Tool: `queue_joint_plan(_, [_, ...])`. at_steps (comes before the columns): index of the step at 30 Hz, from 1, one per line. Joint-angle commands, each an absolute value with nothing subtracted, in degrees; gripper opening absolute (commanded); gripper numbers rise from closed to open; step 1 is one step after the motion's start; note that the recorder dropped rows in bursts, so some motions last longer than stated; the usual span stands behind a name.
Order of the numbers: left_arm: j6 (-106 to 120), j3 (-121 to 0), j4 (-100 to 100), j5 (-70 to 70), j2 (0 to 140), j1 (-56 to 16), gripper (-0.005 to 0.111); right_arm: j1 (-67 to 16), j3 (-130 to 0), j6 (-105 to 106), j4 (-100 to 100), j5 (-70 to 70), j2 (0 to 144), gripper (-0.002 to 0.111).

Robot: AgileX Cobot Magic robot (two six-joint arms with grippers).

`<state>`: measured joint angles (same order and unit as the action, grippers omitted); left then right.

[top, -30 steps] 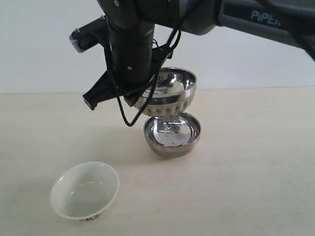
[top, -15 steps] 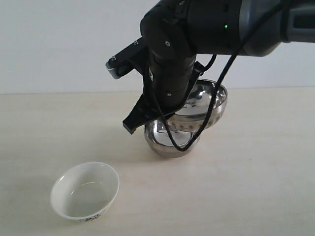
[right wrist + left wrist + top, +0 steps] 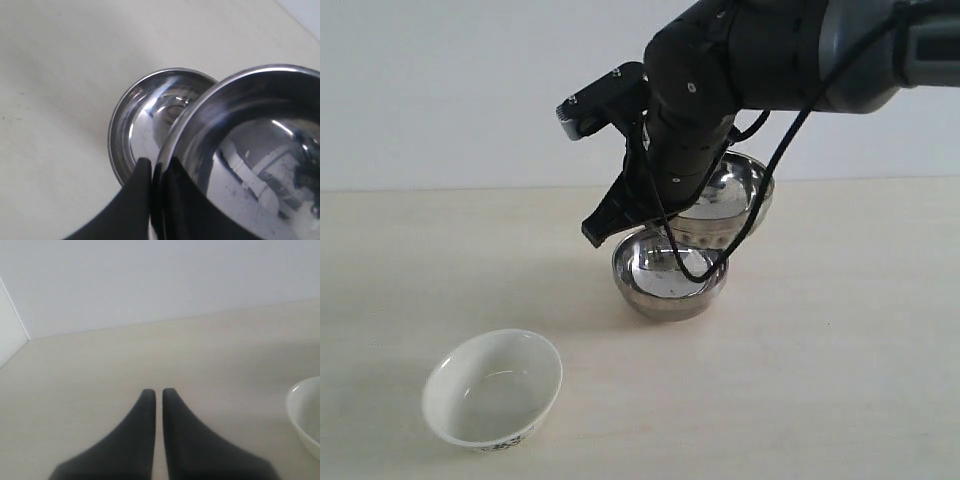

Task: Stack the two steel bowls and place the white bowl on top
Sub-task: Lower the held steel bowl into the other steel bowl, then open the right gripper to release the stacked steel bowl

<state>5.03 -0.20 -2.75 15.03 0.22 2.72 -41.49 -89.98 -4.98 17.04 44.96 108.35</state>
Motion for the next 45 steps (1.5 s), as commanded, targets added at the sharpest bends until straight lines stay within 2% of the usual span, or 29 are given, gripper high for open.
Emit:
queue_joint_plan(1, [4.47,0.00,-2.36,14.69,0.00,2.73,0.004,-41.14,-89.83,-3.36,17.21,42.46,110.05,0.000])
queue_joint_plan(15, [4.47,0.00,-2.36,14.69,0.00,2.73,0.004,-41.14,-89.83,-3.04,17.21,34.50,118.02,0.000])
queue_joint_plan(45, [4.47,0.00,-2.36,14.69,0.00,2.73,0.004,-41.14,-89.95,6.30,2.66,41.54,118.73,0.000])
